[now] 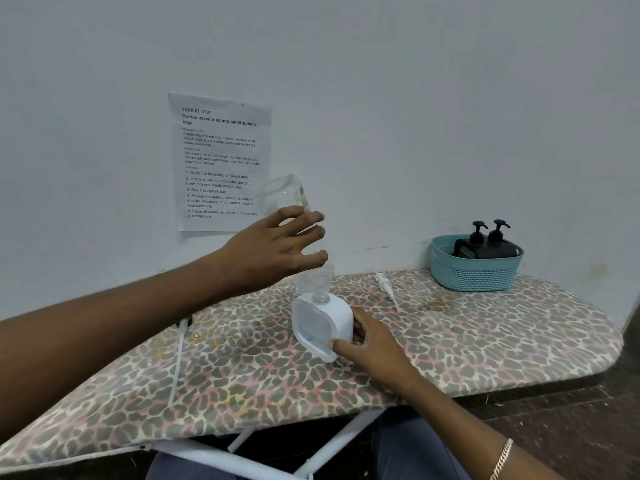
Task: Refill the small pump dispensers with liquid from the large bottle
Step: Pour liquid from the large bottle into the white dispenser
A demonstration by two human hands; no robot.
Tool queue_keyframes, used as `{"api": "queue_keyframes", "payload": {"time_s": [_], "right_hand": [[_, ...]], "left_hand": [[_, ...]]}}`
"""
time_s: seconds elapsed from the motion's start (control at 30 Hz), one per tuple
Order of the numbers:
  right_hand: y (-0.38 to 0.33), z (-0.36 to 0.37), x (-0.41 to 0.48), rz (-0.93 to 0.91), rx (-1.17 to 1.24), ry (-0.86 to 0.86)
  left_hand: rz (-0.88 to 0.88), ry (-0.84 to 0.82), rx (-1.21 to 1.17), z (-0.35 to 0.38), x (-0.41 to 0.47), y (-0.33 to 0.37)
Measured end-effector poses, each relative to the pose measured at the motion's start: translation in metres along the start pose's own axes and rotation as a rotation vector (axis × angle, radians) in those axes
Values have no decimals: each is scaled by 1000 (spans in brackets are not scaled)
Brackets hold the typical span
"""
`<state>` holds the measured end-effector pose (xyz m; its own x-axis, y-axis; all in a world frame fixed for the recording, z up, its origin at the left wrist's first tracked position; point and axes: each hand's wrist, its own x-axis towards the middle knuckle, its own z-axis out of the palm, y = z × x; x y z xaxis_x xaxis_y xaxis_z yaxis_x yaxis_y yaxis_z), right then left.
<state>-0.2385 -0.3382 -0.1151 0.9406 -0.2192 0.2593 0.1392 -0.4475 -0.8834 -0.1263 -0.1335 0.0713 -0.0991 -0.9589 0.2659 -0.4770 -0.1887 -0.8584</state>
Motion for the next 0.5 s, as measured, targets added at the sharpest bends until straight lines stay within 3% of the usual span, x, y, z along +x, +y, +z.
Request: {"api": "queue_keyframes", "payload": {"time_s": [0.5], "right_hand": [[-2,-1,-1,-6,-8,1]], "left_hand": [[177,14,40,-11,20,-9]]}}
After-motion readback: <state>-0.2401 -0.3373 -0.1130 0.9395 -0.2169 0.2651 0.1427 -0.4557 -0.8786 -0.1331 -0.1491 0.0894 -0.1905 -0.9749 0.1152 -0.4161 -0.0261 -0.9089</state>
